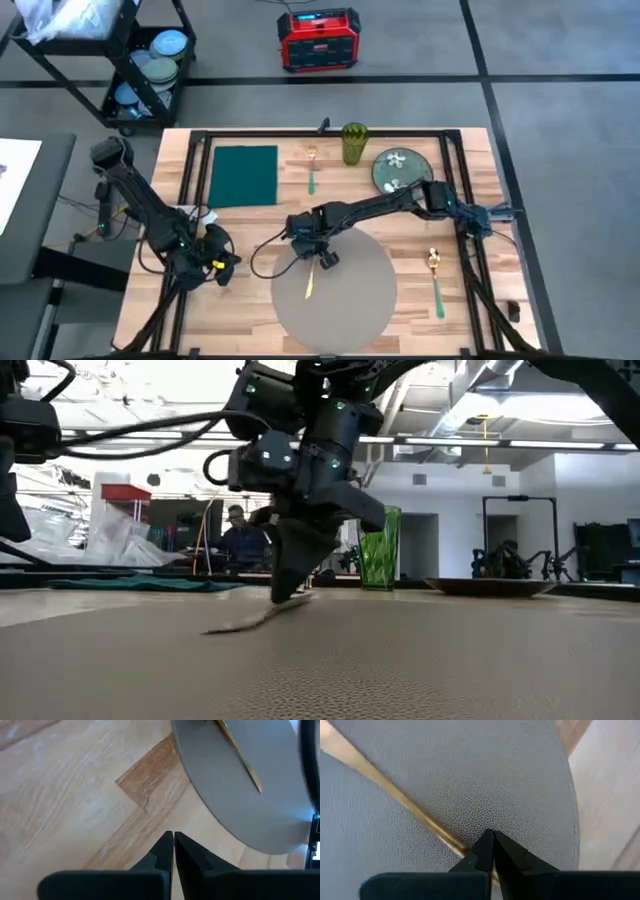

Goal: Set table place
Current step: Move the knife on the gray placemat

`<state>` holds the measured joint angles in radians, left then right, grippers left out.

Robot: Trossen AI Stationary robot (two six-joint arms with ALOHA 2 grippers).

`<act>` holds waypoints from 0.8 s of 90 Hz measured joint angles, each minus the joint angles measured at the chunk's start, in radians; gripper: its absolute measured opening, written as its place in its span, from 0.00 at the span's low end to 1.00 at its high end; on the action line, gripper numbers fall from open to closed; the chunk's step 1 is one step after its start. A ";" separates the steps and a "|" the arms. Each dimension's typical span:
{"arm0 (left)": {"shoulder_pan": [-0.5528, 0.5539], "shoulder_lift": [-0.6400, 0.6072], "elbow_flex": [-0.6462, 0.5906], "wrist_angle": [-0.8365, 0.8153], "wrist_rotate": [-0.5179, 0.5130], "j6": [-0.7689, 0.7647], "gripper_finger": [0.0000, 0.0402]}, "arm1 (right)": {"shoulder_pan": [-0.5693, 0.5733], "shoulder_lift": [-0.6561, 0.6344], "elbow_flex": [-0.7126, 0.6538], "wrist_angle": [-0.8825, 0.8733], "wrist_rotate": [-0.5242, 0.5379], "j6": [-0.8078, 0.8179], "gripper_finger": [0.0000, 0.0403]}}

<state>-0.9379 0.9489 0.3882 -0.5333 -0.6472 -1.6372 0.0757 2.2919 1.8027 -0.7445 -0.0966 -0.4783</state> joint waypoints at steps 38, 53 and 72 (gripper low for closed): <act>0.113 0.000 0.000 0.230 -0.190 0.100 0.00 | -0.059 -0.128 0.000 -0.129 -0.014 -0.069 0.01; 0.183 0.000 0.000 0.269 -0.175 0.209 0.00 | -0.070 -0.128 0.000 -0.207 -0.096 -0.169 0.09; 0.228 0.000 0.000 0.254 -0.170 0.276 0.00 | -0.050 -0.128 0.000 -0.221 -0.137 -0.264 0.27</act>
<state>-0.7100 0.9489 0.3882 -0.2793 -0.8170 -1.3616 0.0257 2.1639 1.8030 -0.9654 -0.2335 -0.7418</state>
